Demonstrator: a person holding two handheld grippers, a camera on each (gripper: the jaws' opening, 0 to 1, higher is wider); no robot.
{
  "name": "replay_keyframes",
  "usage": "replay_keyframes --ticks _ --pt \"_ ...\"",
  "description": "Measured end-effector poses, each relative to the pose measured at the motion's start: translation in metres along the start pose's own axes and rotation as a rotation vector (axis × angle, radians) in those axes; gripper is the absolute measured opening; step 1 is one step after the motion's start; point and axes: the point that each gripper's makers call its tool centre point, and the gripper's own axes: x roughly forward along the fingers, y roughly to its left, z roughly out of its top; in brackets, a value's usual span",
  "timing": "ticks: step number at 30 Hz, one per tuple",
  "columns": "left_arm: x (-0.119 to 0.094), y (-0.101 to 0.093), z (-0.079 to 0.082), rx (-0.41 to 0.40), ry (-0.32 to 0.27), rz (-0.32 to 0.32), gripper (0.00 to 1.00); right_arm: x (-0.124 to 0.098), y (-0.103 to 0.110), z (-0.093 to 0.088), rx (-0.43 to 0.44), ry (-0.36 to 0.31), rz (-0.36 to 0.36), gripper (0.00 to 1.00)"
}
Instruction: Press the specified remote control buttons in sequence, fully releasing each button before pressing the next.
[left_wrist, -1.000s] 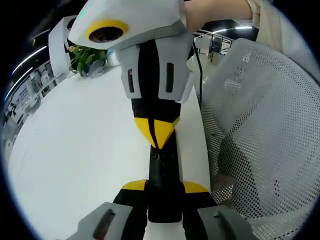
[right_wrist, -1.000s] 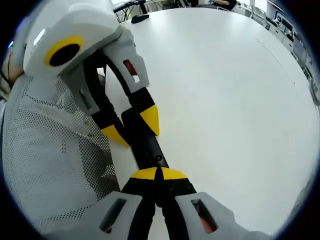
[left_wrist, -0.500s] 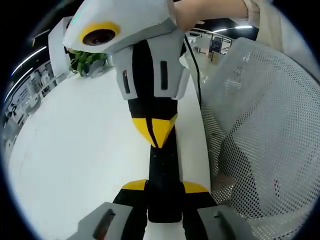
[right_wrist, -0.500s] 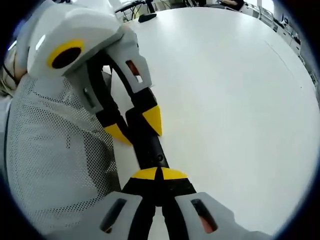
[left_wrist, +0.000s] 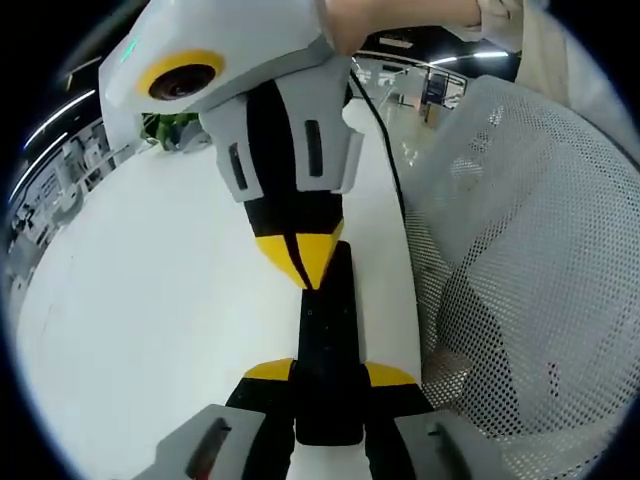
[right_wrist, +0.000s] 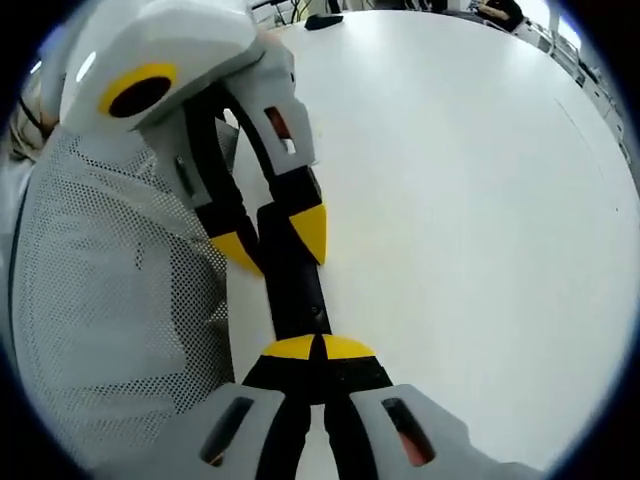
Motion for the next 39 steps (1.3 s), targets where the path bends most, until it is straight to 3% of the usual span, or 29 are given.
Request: replay_keyframes --ticks 6,18,27,39 --pt "0.0 0.0 0.0 -0.008 -0.002 -0.001 0.25 0.002 0.002 0.001 -0.051 0.033 -0.003 0.0" --pt "0.0 0.0 0.001 -0.008 -0.001 0.002 0.25 0.001 0.0 -0.001 -0.006 0.022 0.007 0.0" --pt "0.0 0.0 0.001 -0.019 0.005 0.007 0.24 -0.001 0.001 -0.003 0.016 -0.033 -0.026 0.0" --pt "0.002 -0.001 0.002 -0.017 0.005 0.002 0.24 -0.003 0.003 -0.013 0.01 -0.011 -0.054 0.0"
